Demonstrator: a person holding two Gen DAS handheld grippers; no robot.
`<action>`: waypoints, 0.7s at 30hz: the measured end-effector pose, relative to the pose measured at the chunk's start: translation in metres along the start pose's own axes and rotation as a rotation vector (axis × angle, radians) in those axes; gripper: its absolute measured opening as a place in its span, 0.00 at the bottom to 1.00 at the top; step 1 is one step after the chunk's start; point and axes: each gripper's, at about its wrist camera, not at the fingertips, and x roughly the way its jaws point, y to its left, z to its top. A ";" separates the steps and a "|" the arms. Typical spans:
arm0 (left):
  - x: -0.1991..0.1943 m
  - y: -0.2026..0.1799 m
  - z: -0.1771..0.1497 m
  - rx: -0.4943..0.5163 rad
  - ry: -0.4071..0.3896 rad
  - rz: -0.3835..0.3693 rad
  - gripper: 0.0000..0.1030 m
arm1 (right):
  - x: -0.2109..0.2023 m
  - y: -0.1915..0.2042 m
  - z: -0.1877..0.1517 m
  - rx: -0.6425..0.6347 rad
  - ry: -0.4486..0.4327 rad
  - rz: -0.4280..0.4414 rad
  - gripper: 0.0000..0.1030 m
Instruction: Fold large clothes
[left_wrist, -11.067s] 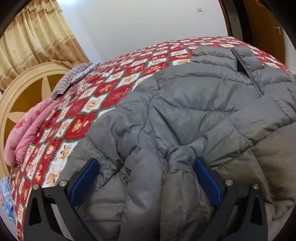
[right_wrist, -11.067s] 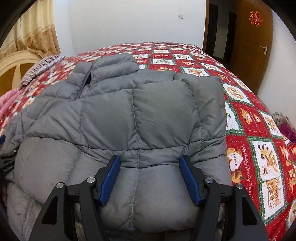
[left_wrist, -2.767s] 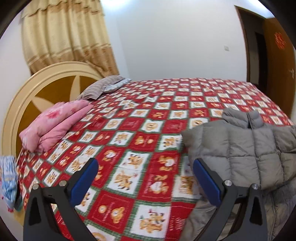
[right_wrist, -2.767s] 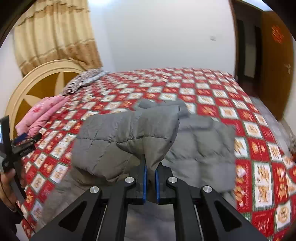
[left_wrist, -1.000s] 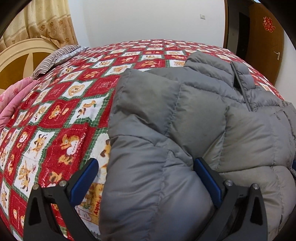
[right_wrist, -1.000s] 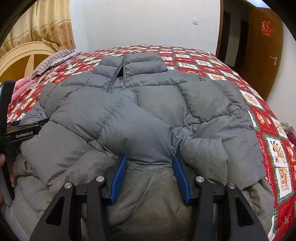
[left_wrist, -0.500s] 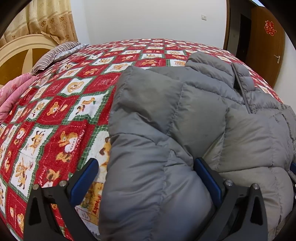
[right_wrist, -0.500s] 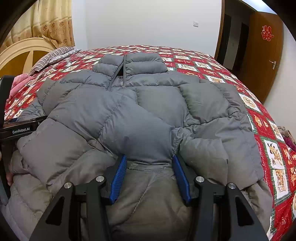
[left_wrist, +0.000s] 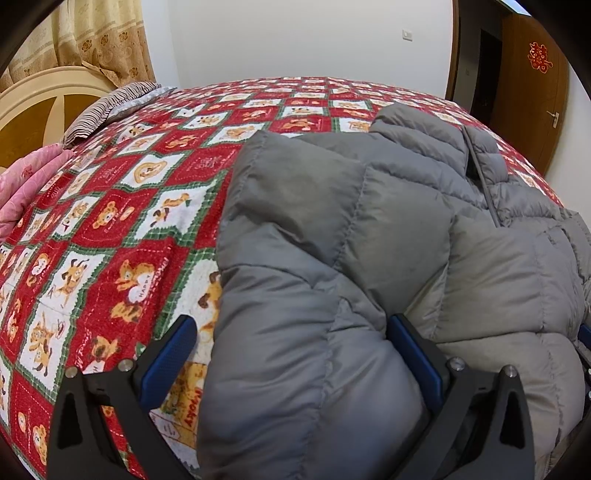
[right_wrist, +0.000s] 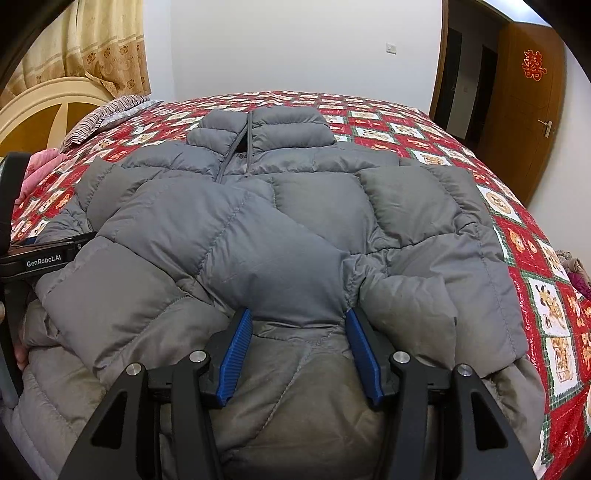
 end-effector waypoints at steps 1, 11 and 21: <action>0.000 0.000 0.000 0.000 0.000 0.000 1.00 | 0.000 0.000 0.000 0.000 0.000 0.007 0.56; -0.002 0.003 0.000 -0.011 0.011 -0.011 1.00 | -0.031 0.005 0.012 -0.066 0.031 0.074 0.71; -0.070 0.026 0.035 0.038 -0.143 0.036 1.00 | -0.040 -0.009 0.075 -0.054 0.015 0.081 0.73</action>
